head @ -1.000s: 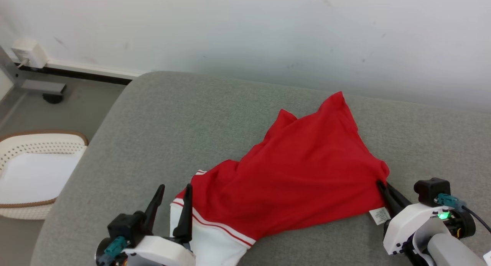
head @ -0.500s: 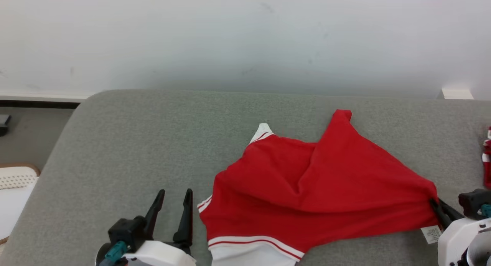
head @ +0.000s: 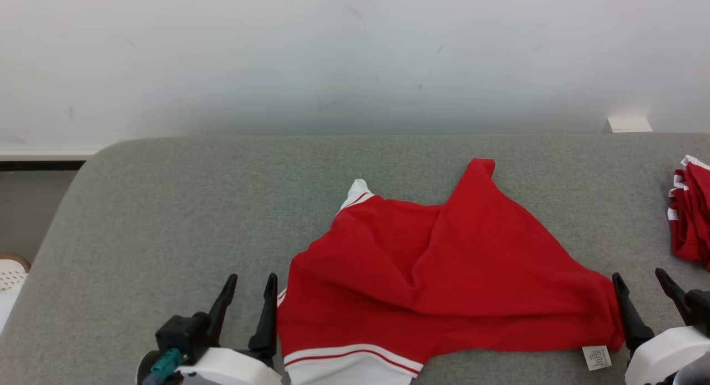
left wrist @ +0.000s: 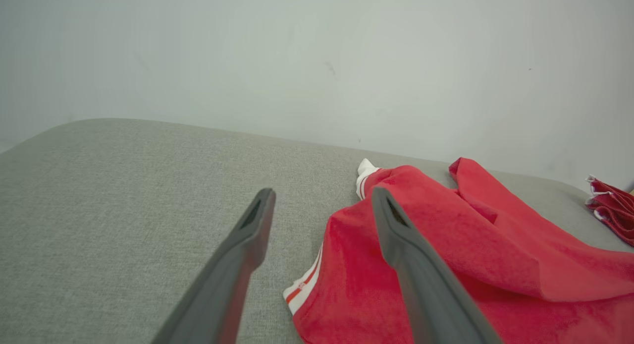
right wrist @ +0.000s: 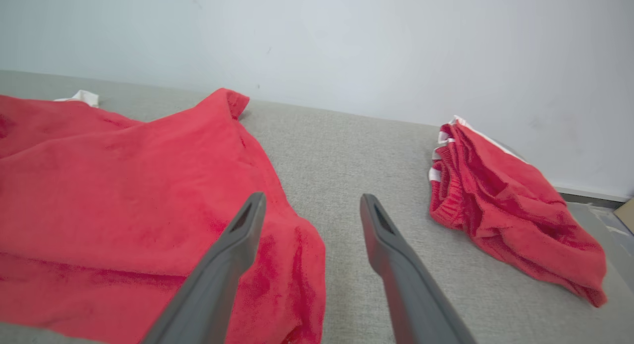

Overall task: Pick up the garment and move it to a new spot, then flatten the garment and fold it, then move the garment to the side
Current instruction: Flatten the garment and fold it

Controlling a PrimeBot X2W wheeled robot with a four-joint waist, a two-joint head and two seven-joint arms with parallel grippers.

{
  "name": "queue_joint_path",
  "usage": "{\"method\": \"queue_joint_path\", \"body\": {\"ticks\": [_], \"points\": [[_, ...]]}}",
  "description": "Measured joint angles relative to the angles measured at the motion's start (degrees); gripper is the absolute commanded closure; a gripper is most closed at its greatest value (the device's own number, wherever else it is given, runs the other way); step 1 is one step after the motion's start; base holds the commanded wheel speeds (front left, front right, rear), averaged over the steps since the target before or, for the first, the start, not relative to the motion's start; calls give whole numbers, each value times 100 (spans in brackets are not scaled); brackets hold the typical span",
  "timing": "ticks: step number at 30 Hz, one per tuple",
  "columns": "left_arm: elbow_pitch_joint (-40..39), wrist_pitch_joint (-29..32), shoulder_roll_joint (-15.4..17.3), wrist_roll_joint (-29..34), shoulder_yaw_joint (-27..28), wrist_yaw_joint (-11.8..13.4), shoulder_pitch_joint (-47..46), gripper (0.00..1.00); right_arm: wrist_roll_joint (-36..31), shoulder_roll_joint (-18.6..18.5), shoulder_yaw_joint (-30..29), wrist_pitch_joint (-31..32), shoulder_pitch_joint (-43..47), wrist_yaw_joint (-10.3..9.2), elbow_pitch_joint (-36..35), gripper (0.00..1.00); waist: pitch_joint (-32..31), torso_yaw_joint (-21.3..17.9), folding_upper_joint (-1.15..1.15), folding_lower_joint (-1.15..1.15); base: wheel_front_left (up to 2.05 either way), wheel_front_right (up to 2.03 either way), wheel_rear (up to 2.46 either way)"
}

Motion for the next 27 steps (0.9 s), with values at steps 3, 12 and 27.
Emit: {"method": "queue_joint_path", "body": {"ticks": [3,12,27], "points": [[1,0,-1,15,20,-9,0,0,-59,311,-162,-233,109,0,-460,0,-28,-30,0,0,0,0,0],[-60,0,1,14,31,-18,8,0,188,977,-241,-646,993,0,-837,0,-41,18,0,0,0,0,0],[-75,0,-1,15,62,-76,25,0,160,976,-787,-771,1085,0,-388,0,18,-95,0,0,0,0,0]]}}
